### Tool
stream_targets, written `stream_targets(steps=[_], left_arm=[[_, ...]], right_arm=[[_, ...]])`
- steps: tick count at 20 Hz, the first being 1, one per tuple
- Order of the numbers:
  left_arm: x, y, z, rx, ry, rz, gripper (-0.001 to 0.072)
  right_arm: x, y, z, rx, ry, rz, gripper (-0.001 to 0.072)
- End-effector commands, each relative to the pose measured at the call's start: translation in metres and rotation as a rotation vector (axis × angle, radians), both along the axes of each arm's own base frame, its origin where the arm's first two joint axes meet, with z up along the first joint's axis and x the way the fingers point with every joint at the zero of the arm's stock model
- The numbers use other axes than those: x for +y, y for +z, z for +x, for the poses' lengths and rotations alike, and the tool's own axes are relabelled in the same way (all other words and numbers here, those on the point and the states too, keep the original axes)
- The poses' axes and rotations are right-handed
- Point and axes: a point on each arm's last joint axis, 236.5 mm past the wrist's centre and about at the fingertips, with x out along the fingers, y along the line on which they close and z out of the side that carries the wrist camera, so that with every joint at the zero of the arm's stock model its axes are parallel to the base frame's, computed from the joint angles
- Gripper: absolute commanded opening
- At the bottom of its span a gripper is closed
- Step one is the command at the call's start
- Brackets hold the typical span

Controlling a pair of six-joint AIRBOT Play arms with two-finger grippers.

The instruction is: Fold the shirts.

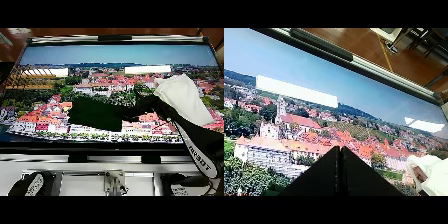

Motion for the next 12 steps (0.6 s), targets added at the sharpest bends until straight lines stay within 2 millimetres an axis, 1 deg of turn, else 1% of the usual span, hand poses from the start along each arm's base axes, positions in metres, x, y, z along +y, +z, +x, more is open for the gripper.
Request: stream_targets(steps=[1, 2, 3, 4, 5, 7, 8, 10, 12], left_arm=[[0.000, 0.000, 0.000, 0.001, -0.001, 0.000, 0.0029], [0.000, 0.000, 0.000, 0.001, 0.000, 0.000, 0.0029], [0.000, 0.000, 0.000, 0.001, -0.001, 0.000, 0.0029], [0.000, 0.000, 0.000, 0.001, -0.001, 0.000, 0.0029], [0.000, 0.000, 0.000, 0.001, -0.001, 0.000, 0.0029], [0.000, -0.001, 0.000, 0.002, 0.000, 0.004, 0.0029], [0.001, -0.002, 0.000, 0.005, 0.001, 0.008, 0.0029], [0.000, -0.006, 0.000, 0.014, -0.003, 0.011, 0.0029], [-0.003, -0.011, -0.002, 0.031, -0.018, 0.008, 0.0029]], right_arm=[[0.015, 0.011, 0.001, -0.027, 0.016, 0.069, 0.0182], [0.013, 0.012, 0.003, -0.030, 0.015, 0.071, 0.0081], [0.011, 0.017, 0.007, -0.044, 0.026, 0.077, 0.0056], [0.008, 0.027, 0.014, -0.074, 0.052, 0.089, 0.0056], [0.005, 0.042, 0.023, -0.115, 0.077, 0.103, 0.0056], [-0.010, 0.087, 0.055, -0.216, 0.065, 0.134, 0.0056], [-0.022, 0.114, 0.074, -0.281, 0.037, 0.145, 0.0056], [-0.059, 0.178, 0.114, -0.416, -0.058, 0.158, 0.0056], [-0.103, 0.228, 0.141, -0.510, -0.158, 0.139, 0.0055]])
